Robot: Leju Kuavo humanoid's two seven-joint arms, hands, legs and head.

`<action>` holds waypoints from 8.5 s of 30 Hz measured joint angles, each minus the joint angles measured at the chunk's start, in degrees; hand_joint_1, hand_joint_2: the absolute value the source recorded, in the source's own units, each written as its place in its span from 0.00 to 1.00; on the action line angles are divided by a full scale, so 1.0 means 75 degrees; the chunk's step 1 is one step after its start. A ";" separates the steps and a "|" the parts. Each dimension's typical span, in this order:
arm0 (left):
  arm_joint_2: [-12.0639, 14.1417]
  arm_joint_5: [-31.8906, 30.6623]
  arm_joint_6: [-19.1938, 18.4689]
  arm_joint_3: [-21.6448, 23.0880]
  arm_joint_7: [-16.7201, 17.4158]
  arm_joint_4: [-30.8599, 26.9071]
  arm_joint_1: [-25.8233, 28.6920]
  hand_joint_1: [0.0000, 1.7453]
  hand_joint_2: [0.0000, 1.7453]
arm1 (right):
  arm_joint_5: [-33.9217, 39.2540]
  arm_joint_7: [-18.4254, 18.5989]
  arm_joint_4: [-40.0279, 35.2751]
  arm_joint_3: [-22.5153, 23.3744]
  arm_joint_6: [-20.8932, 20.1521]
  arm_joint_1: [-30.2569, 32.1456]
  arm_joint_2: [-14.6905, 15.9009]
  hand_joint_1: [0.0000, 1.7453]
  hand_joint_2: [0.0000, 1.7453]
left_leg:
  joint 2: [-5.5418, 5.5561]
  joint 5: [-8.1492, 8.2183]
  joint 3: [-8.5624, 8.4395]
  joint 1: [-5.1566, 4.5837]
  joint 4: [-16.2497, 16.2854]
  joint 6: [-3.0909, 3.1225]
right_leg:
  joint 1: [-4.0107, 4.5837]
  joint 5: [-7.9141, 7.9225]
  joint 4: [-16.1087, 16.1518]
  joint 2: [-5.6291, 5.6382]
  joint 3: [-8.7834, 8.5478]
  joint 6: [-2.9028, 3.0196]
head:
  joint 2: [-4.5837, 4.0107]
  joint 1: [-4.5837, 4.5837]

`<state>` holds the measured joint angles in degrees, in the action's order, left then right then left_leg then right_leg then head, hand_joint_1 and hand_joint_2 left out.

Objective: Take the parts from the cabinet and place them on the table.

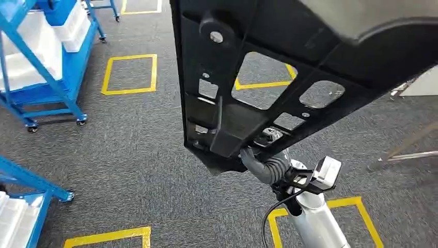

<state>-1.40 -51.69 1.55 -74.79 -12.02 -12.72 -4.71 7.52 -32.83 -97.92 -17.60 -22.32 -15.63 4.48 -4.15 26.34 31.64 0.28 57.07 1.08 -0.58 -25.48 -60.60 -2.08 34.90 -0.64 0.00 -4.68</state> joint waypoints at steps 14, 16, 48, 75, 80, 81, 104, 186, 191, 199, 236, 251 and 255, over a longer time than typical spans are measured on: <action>0.0367 0.0088 0.0245 -0.0154 0.0402 -0.0003 0.0045 0.00 1.00 | -0.0009 0.0049 0.0122 0.0038 0.0131 -0.0060 -0.0009 1.00 1.00 | 0.0524 0.0419 0.0643 0.0079 0.1412 -0.0330 | 0.0055 0.0014 0.0387 0.0840 -0.0165 0.0315 | 0.0000 -0.0003; 0.0382 0.0085 0.0236 -0.0157 0.0441 -0.0003 0.0044 0.00 1.00 | -0.0009 0.0055 0.0122 0.0038 0.0137 -0.0063 -0.0009 1.00 1.00 | 0.1202 0.0068 0.0150 0.0175 0.0300 -0.0338 | 0.0042 -0.0038 0.0286 0.1010 -0.0114 0.0230 | 0.0000 0.0000; 0.0230 0.0530 0.0076 -0.0539 0.0368 -0.0003 0.0047 0.00 1.00 | 0.0143 0.0149 0.0306 0.0044 0.0082 -0.0305 -0.0105 1.00 1.00 | 0.1113 0.0067 0.0189 0.0127 0.0269 -0.0269 | 0.0050 -0.0026 0.0208 0.1118 -0.0013 0.0124 | 0.0000 -0.0003; 0.0227 0.0641 0.0029 -0.0694 0.0018 -0.0064 0.0025 0.00 1.00 | 0.0146 -0.0035 0.0204 0.0312 -0.0035 -0.0091 -0.0079 1.00 1.00 | 0.0510 0.0455 0.0663 0.0082 0.1468 -0.0341 | 0.0037 0.0071 0.0424 0.0849 -0.0171 0.0253 | 0.0000 -0.0003; 0.0248 0.0641 0.0006 -0.0691 0.0012 -0.0067 -0.0019 0.00 1.00 | 0.0157 -0.0044 0.0210 0.0312 -0.0047 -0.0101 -0.0073 1.00 1.00 | 0.0965 0.0106 0.0110 0.0106 0.0238 -0.0218 | 0.0021 0.0047 0.0286 0.1246 -0.0018 0.0016 | 0.0000 -0.0003; 0.0251 0.0641 -0.0003 -0.0694 0.0006 -0.0067 -0.0037 0.00 1.00 | 0.0157 -0.0044 0.0210 0.0312 -0.0047 -0.0101 -0.0061 1.00 1.00 | 0.0890 0.0084 0.0107 0.0077 0.0229 -0.0167 | -0.0019 0.0080 0.0318 0.1312 -0.0009 -0.0049 | 0.0000 0.0000; 0.0286 0.0664 -0.0079 -0.0691 -0.0040 -0.0067 0.0008 0.00 1.00 | 0.0233 -0.0161 0.0423 0.0306 -0.0023 -0.0244 0.0006 1.00 1.00 | 0.0479 0.1000 0.1038 0.0060 0.2315 -0.0346 | 0.0069 0.0141 0.0449 0.0686 -0.0103 0.0286 | 0.0000 -0.0003; 0.0315 0.0621 -0.0306 -0.0673 -0.0058 -0.0067 0.0091 0.00 1.00 | -0.0175 -0.0464 0.0504 0.0295 0.0213 -0.0156 0.0000 1.00 1.00 | 0.0594 0.0517 -0.0431 0.0045 0.0191 0.0079 | 0.0033 -0.0767 -0.0569 0.0292 0.0714 -0.0067 | 0.0000 0.0009; 0.0306 0.0621 -0.0309 -0.0673 -0.0061 -0.0067 0.0055 0.00 1.00 | -0.0178 -0.0461 0.0498 0.0297 0.0210 -0.0183 0.0000 1.00 1.00 | 0.0580 0.0611 -0.0961 -0.0002 0.0230 -0.0153 | 0.0098 0.0248 0.0250 0.0272 0.0314 0.0166 | 0.0000 0.0006; 0.0300 0.0644 -0.0271 -0.0673 -0.0052 -0.0067 0.0081 0.00 1.00 | -0.0178 -0.0464 0.0510 0.0297 0.0204 -0.0156 -0.0015 1.00 1.00 | 0.0574 0.1734 0.0941 0.0046 0.2146 -0.0281 | 0.0062 -0.0236 0.0372 0.0350 -0.0519 0.0327 | 0.0000 0.0003; 0.0286 0.0644 -0.0207 -0.0679 -0.0002 -0.0067 0.0119 0.00 1.00 | -0.0038 -0.0441 0.0180 0.0691 0.0204 0.0060 -0.0047 1.00 1.00 | 0.0622 -0.0591 0.0910 -0.0024 0.0325 -0.0045 | 0.0119 -0.0840 0.0353 0.0460 -0.1175 0.0119 | 0.0000 0.0003; 0.0222 0.0676 -0.0213 -0.0685 -0.0043 -0.0067 0.0054 0.00 1.00 | -0.0035 -0.0437 0.0076 0.0895 0.0236 0.0038 -0.0047 1.00 1.00 | 0.0693 0.0534 -0.0466 0.0005 0.0091 -0.0089 | 0.0155 0.0490 0.0194 0.0334 0.0484 0.0148 | 0.0000 0.0003; 0.0219 0.0647 -0.0201 -0.0682 -0.0084 -0.0070 0.0034 0.00 1.00 | -0.0041 -0.0432 -0.0082 0.1014 0.0268 -0.0054 -0.0038 1.00 1.00 | 0.0652 0.0460 -0.0292 0.0005 0.0794 -0.0214 | 0.0072 0.0367 0.0510 0.0321 0.0028 0.0331 | 0.0000 0.0006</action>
<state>0.24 -46.84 0.04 -79.91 -12.66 -13.25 -4.45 7.21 -36.06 -98.53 -9.99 -20.30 -16.03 4.20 0.74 29.79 29.45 0.32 63.02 -0.52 -0.03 -22.72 -56.78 0.33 35.10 1.84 0.00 -4.63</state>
